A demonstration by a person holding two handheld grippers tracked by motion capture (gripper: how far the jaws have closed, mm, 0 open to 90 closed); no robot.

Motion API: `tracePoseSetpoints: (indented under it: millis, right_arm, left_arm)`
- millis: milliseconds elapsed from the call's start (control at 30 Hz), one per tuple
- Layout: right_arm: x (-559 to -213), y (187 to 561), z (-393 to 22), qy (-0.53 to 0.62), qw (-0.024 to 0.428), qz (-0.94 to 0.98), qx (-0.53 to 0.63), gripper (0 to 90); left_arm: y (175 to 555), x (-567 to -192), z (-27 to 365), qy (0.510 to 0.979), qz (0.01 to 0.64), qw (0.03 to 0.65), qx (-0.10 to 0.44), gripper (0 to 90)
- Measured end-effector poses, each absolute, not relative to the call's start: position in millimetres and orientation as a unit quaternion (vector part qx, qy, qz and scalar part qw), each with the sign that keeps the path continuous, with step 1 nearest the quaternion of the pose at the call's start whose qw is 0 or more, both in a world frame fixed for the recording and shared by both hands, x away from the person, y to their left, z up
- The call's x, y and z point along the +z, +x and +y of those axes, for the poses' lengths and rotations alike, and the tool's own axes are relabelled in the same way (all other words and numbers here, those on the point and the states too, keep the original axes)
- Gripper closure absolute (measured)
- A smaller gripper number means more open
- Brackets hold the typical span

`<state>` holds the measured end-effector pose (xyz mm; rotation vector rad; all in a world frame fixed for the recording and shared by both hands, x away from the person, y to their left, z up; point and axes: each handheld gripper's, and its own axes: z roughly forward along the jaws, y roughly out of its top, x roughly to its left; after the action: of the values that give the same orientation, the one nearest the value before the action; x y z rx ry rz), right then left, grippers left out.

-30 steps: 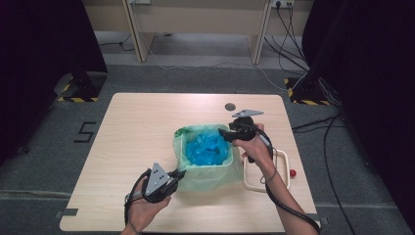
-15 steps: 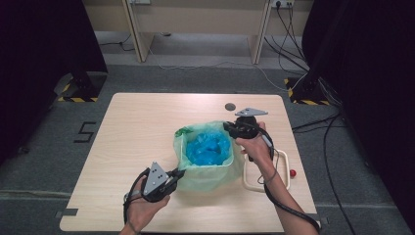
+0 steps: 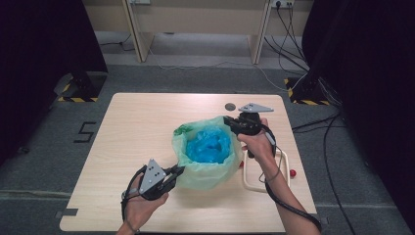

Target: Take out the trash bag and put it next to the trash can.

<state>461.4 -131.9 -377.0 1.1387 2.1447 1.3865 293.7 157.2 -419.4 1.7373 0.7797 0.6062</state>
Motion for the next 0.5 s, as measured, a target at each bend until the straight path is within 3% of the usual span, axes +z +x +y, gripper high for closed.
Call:
tracePoseSetpoints:
  millis: [500]
  right_arm:
    - [-340,458,-122,0.379,0.172,0.744,0.522,89.4]
  left_arm:
    - [300,-388,170,0.711,0.327,0.568,0.255,86.5]
